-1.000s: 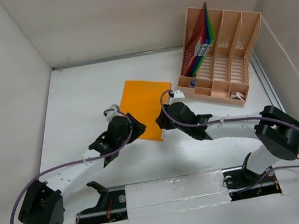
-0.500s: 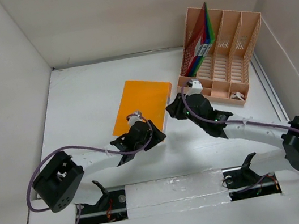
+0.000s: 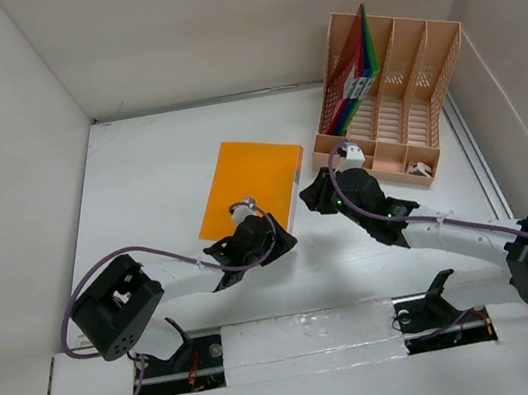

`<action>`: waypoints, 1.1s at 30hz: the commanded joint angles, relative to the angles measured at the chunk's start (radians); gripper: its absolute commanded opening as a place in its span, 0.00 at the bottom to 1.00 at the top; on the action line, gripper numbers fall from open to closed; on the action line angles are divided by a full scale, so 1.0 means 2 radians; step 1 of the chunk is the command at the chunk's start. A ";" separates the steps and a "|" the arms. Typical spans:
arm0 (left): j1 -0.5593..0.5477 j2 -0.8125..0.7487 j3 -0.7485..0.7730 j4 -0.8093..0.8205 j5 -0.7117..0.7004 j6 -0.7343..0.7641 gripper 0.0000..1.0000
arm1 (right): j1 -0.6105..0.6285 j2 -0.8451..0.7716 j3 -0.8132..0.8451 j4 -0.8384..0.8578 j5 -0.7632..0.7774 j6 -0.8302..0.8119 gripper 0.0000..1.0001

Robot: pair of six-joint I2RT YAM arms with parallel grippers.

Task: Organize the desk

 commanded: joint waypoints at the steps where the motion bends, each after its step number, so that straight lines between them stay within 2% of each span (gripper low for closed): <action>1: -0.002 -0.013 0.008 0.011 -0.011 0.000 0.49 | -0.003 -0.018 -0.004 0.007 -0.006 -0.001 0.38; 8: -0.002 -0.007 0.003 0.019 -0.026 -0.003 0.48 | -0.008 -0.018 -0.007 0.014 -0.015 0.002 0.38; 15: -0.015 0.016 0.003 0.043 -0.051 -0.009 0.42 | 0.003 -0.028 -0.015 0.013 -0.014 0.014 0.38; 19: -0.020 0.023 -0.001 0.051 -0.062 -0.010 0.32 | 0.014 -0.025 -0.024 0.021 -0.009 0.021 0.38; 23: -0.025 0.015 -0.009 0.043 -0.093 -0.011 0.26 | 0.024 -0.022 -0.032 0.029 -0.005 0.030 0.38; 28: -0.038 -0.024 -0.023 0.015 -0.164 -0.011 0.27 | 0.042 -0.024 -0.039 0.039 -0.002 0.039 0.38; 33: -0.038 -0.041 -0.041 -0.005 -0.187 -0.033 0.32 | 0.058 -0.023 -0.042 0.042 0.007 0.045 0.38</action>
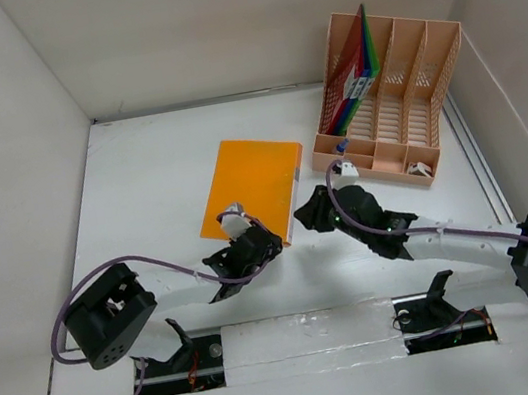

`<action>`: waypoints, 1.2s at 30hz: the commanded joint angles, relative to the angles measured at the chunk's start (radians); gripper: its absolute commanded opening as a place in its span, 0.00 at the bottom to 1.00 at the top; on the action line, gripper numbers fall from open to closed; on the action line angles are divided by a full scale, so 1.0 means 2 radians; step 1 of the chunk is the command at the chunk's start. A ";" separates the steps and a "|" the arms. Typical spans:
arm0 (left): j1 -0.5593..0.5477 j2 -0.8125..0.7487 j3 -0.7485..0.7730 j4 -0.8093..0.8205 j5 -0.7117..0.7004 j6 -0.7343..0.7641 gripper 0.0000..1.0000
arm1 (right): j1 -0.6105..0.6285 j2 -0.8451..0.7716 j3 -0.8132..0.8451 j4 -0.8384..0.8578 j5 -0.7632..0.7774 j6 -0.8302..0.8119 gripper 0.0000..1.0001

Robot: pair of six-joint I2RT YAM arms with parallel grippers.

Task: Organize the desk

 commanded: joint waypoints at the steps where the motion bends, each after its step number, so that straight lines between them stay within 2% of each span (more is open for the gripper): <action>1: -0.002 -0.015 -0.010 -0.020 -0.049 -0.020 0.34 | 0.012 -0.007 -0.007 0.032 0.012 0.010 0.38; 8: 0.008 -0.018 -0.007 -0.079 -0.072 -0.055 0.41 | 0.023 -0.006 0.003 0.025 0.012 0.007 0.38; 10: 0.020 -0.027 -0.013 -0.071 -0.060 -0.058 0.43 | 0.023 -0.003 0.007 0.021 0.012 0.004 0.38; 13: 0.025 -0.044 -0.036 -0.011 -0.030 -0.048 0.45 | 0.023 0.005 0.014 0.020 0.011 -0.002 0.38; 16: 0.025 -0.038 -0.033 -0.001 -0.007 -0.043 0.45 | 0.023 0.015 0.016 0.021 0.013 -0.003 0.38; 21: 0.025 -0.009 -0.022 0.030 0.015 -0.047 0.45 | 0.023 0.028 0.021 0.026 0.011 -0.001 0.37; 27: 0.034 0.022 -0.020 0.076 0.036 -0.055 0.40 | 0.028 0.030 0.025 0.021 0.016 -0.004 0.37; 36: 0.052 0.018 -0.015 0.063 0.008 -0.056 0.37 | 0.028 0.028 0.014 0.019 0.020 0.002 0.37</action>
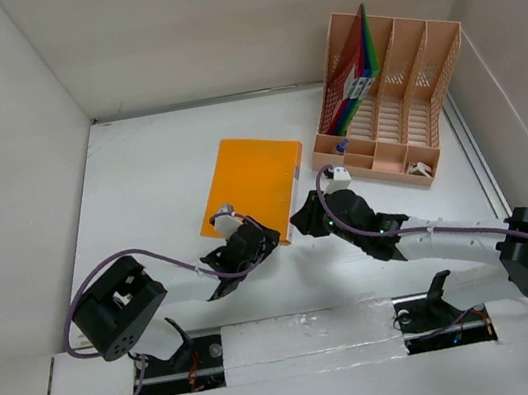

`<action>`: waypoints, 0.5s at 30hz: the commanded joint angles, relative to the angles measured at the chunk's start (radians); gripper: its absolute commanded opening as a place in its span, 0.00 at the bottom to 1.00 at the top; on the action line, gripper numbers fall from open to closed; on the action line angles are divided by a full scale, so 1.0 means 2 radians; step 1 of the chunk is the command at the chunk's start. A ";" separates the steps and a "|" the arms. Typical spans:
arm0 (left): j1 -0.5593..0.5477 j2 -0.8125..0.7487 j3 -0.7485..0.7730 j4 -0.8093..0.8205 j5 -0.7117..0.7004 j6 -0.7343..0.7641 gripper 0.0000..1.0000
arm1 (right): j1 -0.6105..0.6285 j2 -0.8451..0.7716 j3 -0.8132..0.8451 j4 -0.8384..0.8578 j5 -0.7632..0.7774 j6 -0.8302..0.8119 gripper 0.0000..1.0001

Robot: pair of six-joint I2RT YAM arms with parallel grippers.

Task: Organize the desk

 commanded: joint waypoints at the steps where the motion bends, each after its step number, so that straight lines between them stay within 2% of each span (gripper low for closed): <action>1: 0.018 -0.010 0.007 -0.011 -0.026 -0.001 0.36 | 0.005 -0.004 0.007 0.016 0.006 0.001 0.37; 7: 0.064 -0.048 -0.016 -0.018 -0.039 0.009 0.36 | 0.005 -0.007 0.010 0.008 0.016 -0.002 0.37; 14: 0.075 -0.045 -0.015 0.014 -0.040 0.038 0.37 | 0.005 0.028 0.016 0.014 0.019 -0.006 0.39; 15: 0.080 -0.040 -0.014 0.016 -0.039 0.038 0.37 | 0.005 0.042 0.018 0.014 0.019 -0.002 0.46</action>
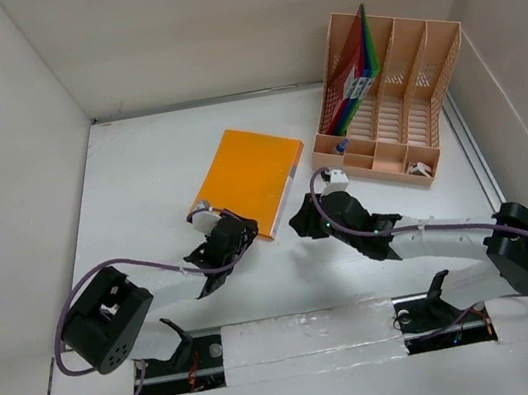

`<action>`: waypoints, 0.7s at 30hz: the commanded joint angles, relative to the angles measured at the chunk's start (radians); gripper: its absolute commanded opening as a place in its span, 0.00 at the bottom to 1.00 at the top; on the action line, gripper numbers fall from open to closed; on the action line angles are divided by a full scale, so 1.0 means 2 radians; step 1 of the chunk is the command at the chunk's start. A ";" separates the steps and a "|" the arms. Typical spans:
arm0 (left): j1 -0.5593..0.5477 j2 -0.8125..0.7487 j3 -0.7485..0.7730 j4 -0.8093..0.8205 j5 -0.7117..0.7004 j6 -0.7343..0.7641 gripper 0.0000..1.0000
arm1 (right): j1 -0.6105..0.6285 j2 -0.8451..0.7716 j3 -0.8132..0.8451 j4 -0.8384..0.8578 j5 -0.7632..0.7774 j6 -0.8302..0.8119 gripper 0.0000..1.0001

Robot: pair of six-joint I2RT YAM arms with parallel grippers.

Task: Organize the desk

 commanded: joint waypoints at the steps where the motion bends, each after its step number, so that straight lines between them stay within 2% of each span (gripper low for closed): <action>1: 0.006 0.008 0.002 0.030 -0.003 0.017 0.37 | 0.005 0.026 0.020 0.013 0.010 0.000 0.49; 2: 0.017 0.019 0.002 0.036 0.003 0.017 0.37 | 0.005 0.031 0.025 0.014 0.010 0.000 0.53; 3: 0.026 0.029 0.001 0.042 0.022 0.015 0.37 | 0.005 0.045 0.028 0.016 0.012 0.001 0.61; 5: 0.026 0.033 -0.002 0.050 0.024 0.017 0.37 | 0.005 0.048 0.034 0.017 0.012 -0.002 0.63; 8: 0.037 0.034 -0.007 0.071 0.023 0.028 0.36 | 0.005 0.058 0.041 0.018 0.006 -0.004 0.63; 14: 0.042 0.041 -0.010 0.108 0.000 0.069 0.16 | 0.005 0.058 0.046 0.027 -0.003 -0.006 0.63; 18: 0.064 0.044 -0.012 0.145 0.017 0.092 0.10 | 0.005 0.065 0.049 0.024 -0.008 0.000 0.63; 21: 0.081 0.056 -0.022 0.184 0.050 0.097 0.00 | 0.005 0.072 0.050 0.025 -0.010 0.004 0.62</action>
